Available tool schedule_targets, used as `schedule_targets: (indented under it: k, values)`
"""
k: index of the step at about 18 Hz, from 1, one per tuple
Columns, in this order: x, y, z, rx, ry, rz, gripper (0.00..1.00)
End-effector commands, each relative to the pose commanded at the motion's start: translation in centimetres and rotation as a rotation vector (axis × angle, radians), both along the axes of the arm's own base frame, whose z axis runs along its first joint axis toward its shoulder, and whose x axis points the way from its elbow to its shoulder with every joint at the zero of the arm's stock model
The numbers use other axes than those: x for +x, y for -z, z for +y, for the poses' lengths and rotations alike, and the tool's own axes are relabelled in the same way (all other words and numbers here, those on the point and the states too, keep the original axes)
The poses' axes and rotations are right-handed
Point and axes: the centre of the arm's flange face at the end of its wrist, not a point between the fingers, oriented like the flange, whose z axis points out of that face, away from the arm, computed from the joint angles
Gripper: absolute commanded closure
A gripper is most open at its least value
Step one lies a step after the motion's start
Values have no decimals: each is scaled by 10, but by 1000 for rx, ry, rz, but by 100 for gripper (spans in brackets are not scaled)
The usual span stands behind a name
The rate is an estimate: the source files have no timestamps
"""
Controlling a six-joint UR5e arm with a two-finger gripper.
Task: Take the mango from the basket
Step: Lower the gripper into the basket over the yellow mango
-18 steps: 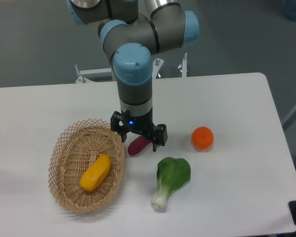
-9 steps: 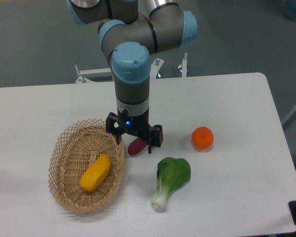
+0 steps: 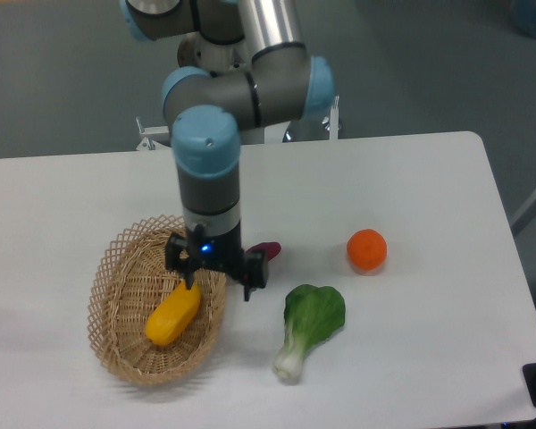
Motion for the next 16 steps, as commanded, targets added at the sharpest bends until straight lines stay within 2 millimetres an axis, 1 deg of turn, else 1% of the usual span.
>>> schedule_targets:
  k: [2,4,6,7,9,12,15,16]
  values:
    - [9,7,7,10,18,10,0]
    - [22,21,15,-8,43,8,0]
    - [31,34,19,-26,59,-3,0]
    - [36,37,20,-31,65,-5,0]
    - [40,42,20,-37,71,-10,0]
    - [39,59,23,-58,76,-20,0]
    - [43,61,27,-46,88,-12,0]
    - [42,62,27,-45,88,-11,0]
